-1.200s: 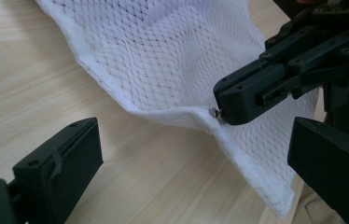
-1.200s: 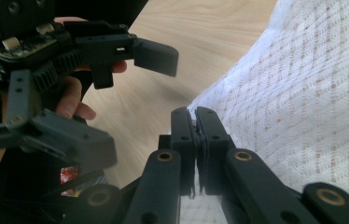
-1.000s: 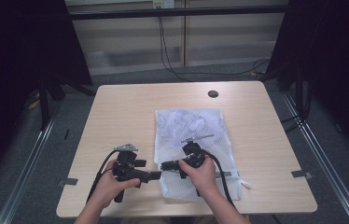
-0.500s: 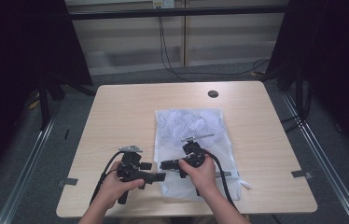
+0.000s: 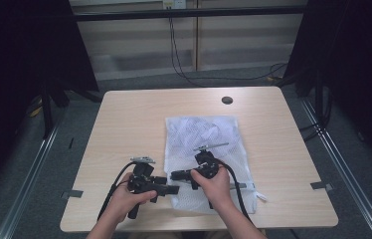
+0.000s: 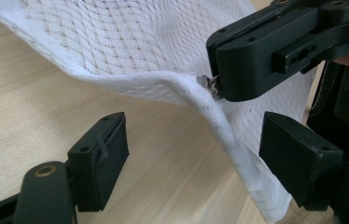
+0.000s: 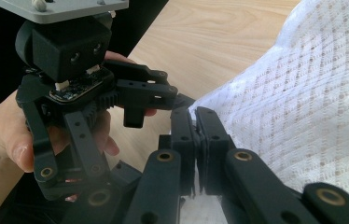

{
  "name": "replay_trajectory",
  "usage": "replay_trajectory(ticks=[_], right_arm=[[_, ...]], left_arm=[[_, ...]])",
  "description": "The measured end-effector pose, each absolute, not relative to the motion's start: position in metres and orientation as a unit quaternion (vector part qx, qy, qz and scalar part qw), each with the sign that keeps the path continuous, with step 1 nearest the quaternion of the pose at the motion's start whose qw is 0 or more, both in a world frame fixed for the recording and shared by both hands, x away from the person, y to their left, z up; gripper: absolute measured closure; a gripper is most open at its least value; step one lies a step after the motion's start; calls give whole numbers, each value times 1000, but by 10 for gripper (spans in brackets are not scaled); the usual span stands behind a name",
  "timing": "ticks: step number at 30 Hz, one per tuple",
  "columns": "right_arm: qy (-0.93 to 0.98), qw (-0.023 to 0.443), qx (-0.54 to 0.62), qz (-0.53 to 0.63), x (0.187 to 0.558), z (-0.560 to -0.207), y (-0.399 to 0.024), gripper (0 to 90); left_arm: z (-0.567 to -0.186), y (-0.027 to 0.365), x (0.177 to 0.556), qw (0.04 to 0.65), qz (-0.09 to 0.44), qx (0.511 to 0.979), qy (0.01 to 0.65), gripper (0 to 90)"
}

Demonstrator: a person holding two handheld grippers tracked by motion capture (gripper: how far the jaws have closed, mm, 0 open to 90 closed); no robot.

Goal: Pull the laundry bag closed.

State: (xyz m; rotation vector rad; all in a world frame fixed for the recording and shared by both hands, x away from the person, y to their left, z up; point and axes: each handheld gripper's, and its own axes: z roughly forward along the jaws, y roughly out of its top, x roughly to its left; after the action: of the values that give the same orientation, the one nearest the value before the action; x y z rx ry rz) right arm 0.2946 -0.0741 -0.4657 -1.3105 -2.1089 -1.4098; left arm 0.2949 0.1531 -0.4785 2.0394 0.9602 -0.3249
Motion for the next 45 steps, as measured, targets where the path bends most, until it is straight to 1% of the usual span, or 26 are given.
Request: replay_trajectory(ticks=[2, 5, 6, 8, 13, 23, 25, 26, 28, 30, 32, 34, 38, 39, 40, 41, 45], right_arm=[[-731, 142, -454, -489, 294, -466, -74, 872], [-729, 145, -455, -490, 294, -465, -73, 871], [-730, 144, -454, -491, 294, -465, -72, 872], [-730, 144, -454, -491, 294, -465, -72, 872], [-729, 141, -454, -492, 295, -464, -73, 872], [-728, 140, -451, -497, 294, -461, -73, 872], [-728, 143, -450, -497, 294, -461, -73, 872], [-728, 143, -450, -497, 294, -461, -73, 872], [-727, 144, -450, -498, 294, -460, -72, 872], [-727, 144, -450, -499, 294, -460, -72, 872], [-727, 144, -450, -498, 294, -460, -72, 872], [-727, 144, -449, -500, 294, -460, -72, 872], [-728, 142, -447, -499, 293, -460, -72, 872], [-729, 143, -446, -500, 294, -460, -72, 872], [-729, 143, -446, -499, 294, -460, -71, 872], [-729, 143, -446, -499, 294, -460, -71, 872], [-727, 146, -449, -498, 293, -460, -72, 872]], left_arm=[[-479, 153, 295, 421, -132, 811, 384, 246], [-479, 151, 295, 428, -137, 808, 381, 290], [-480, 151, 295, 429, -142, 805, 384, 293], [-480, 150, 295, 422, -135, 812, 380, 292], [-481, 147, 295, 414, -151, 810, 387, 307], [-481, 143, 295, 428, -152, 803, 386, 381], [-481, 142, 294, 431, -157, 799, 388, 430], [-481, 142, 295, 433, -153, 799, 389, 430], [-481, 143, 296, 433, -151, 800, 388, 467], [-481, 143, 296, 438, -162, 792, 393, 501], [-481, 143, 296, 437, -168, 791, 393, 515], [-481, 143, 296, 433, -165, 795, 392, 552], [-479, 144, 297, 428, -169, 789, 408, 677], [-478, 145, 297, 428, -174, 787, 409, 714], [-478, 145, 297, 427, -178, 785, 412, 770], [-477, 145, 297, 425, -179, 786, 412, 770], [-474, 145, 296, 422, -187, 781, 421, 871]])
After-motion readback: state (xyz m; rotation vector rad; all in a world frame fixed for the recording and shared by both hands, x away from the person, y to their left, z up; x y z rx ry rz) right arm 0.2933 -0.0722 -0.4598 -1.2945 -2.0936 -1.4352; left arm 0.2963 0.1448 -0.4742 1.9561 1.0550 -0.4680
